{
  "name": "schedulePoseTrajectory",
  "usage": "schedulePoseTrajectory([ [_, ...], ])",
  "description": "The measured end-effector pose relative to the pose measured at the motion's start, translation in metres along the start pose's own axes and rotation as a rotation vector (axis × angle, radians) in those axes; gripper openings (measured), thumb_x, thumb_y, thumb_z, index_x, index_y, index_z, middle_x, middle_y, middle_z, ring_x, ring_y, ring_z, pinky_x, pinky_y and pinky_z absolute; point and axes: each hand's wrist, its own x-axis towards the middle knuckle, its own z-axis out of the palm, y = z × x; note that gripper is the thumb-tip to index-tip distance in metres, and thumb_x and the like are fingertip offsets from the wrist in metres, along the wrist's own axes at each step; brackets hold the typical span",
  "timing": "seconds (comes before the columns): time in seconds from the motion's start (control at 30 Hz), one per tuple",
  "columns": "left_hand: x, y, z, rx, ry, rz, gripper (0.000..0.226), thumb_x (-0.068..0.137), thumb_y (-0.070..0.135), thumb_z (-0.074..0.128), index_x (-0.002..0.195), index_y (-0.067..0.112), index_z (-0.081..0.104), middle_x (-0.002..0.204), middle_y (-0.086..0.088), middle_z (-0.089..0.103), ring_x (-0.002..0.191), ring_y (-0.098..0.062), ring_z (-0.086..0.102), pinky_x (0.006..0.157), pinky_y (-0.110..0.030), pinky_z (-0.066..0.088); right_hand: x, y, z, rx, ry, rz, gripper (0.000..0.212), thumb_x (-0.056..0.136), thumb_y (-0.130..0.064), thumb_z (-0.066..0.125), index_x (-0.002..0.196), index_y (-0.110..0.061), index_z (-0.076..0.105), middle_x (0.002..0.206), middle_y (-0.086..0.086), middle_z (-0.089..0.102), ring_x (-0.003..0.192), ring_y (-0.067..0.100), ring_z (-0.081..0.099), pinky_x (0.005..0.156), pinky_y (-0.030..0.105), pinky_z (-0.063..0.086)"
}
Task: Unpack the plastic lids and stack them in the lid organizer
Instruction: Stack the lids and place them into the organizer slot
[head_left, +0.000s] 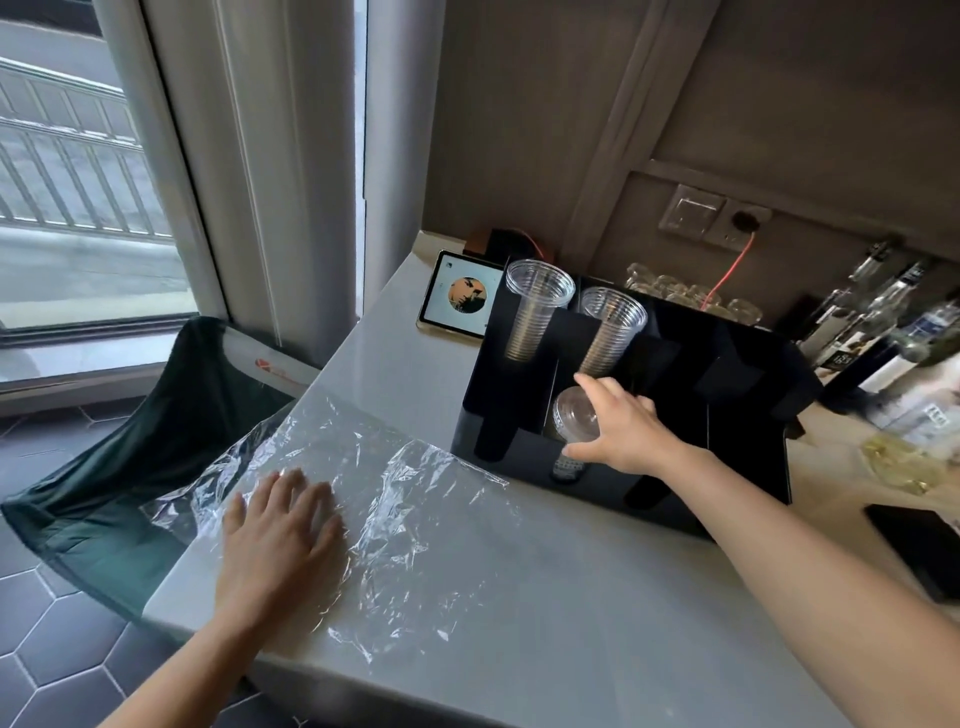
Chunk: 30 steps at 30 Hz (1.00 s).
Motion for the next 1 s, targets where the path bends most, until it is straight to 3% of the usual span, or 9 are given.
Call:
schedulePoseTrajectory([
  [0.27,-0.001,0.003,-0.005,0.014,-0.010,-0.014,0.032,0.094,0.050,0.039,0.115,0.035,0.057,0.135,-0.001,0.057,0.136,-0.029,0.044,0.114,-0.053,0.028,-0.008,0.009,0.011,0.053,0.105,-0.095,0.116,0.070,-0.063,0.078,0.158,-0.024,0.013,0.163,-0.005,0.014,0.147,0.024,0.020,0.119,0.049,0.025],
  [0.33,-0.001,0.004,-0.005,0.012,-0.009,-0.018,0.033,0.093,0.049,0.040,0.116,0.034,0.058,0.135,-0.002,0.057,0.136,-0.030,0.045,0.114,-0.053,0.028,-0.014,0.013,0.013,0.056,0.212,-0.128,0.111,0.070,-0.060,0.079,0.157,-0.023,0.021,0.162,-0.004,0.020,0.146,0.023,0.023,0.118,0.048,0.028],
  [0.4,-0.001,0.004,-0.005,0.010,-0.003,-0.010,0.033,0.094,0.049,0.041,0.117,0.033,0.058,0.135,-0.002,0.057,0.135,-0.030,0.045,0.114,-0.053,0.029,-0.020,0.015,0.016,-0.001,0.349,-0.174,0.100,0.069,-0.057,0.081,0.151,-0.021,0.037,0.153,-0.002,0.039,0.139,0.024,0.035,0.112,0.045,0.032],
  [0.53,-0.001,0.004,-0.004,0.002,0.010,-0.004,0.029,0.093,0.049,0.041,0.113,0.035,0.057,0.132,-0.001,0.057,0.134,-0.029,0.045,0.113,-0.053,0.029,-0.027,0.018,0.022,-0.070,0.456,-0.245,0.075,0.067,-0.050,0.085,0.130,-0.020,0.060,0.125,-0.003,0.062,0.110,0.022,0.058,0.099,0.041,0.038],
  [0.7,-0.001,0.004,-0.002,-0.003,0.040,0.001,0.025,0.092,0.048,0.043,0.108,0.035,0.057,0.128,0.000,0.058,0.132,-0.028,0.045,0.112,-0.052,0.029,-0.025,0.019,0.025,-0.004,0.444,-0.248,0.046,0.072,-0.033,0.086,0.112,-0.017,0.071,0.110,-0.003,0.065,0.093,0.021,0.059,0.096,0.040,0.044],
  [0.87,0.000,0.003,-0.001,0.001,0.036,-0.005,0.026,0.093,0.049,0.042,0.110,0.036,0.056,0.130,0.000,0.058,0.133,-0.028,0.045,0.113,-0.052,0.028,-0.026,0.021,0.028,-0.001,0.436,-0.243,0.046,0.074,-0.031,0.086,0.114,-0.015,0.071,0.109,-0.002,0.066,0.095,0.023,0.061,0.109,0.042,0.036],
  [1.0,0.001,0.000,-0.005,-0.031,-0.039,-0.050,0.042,0.088,0.057,0.040,0.118,0.037,0.062,0.138,-0.003,0.059,0.135,-0.029,0.046,0.116,-0.052,0.025,-0.035,0.019,0.026,0.028,0.456,-0.243,0.049,0.074,-0.031,0.086,0.117,-0.013,0.070,0.111,-0.001,0.066,0.102,0.024,0.060,0.113,0.045,0.036],
])
